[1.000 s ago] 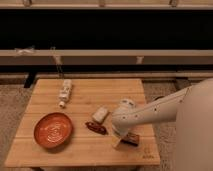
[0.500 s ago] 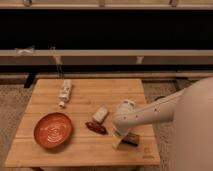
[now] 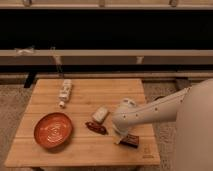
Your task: Place the eraser in the ceramic cup
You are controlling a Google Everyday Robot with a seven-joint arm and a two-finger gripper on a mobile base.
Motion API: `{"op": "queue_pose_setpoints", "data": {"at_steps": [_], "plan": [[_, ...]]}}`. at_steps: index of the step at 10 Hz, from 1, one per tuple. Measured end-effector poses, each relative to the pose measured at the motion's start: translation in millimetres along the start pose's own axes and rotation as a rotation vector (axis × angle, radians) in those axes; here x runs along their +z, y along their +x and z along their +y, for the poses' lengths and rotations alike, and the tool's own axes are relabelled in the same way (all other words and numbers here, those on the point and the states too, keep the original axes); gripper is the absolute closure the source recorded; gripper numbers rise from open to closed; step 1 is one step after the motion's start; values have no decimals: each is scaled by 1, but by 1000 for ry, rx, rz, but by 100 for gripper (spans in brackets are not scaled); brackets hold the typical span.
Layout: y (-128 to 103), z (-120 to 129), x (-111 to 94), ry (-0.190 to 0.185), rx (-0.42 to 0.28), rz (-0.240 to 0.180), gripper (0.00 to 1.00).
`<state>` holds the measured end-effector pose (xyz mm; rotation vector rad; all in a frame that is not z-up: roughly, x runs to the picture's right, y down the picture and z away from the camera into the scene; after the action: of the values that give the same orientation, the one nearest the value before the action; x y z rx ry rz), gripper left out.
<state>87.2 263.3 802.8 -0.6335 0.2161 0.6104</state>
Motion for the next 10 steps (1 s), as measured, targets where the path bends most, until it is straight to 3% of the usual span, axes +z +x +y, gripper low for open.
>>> {"op": "queue_pose_setpoints", "data": {"at_steps": [2,4,7,9,10], "plan": [[2,-2,-1,3,3,1,100],[-11,6,-15,-1,-31,-19,100],[-63,25,-66,-12,-102,-69,100],[-117,42,-124,-21,-163,-128,100],[-129,44,-142,-22,-176,-148,100]]}}
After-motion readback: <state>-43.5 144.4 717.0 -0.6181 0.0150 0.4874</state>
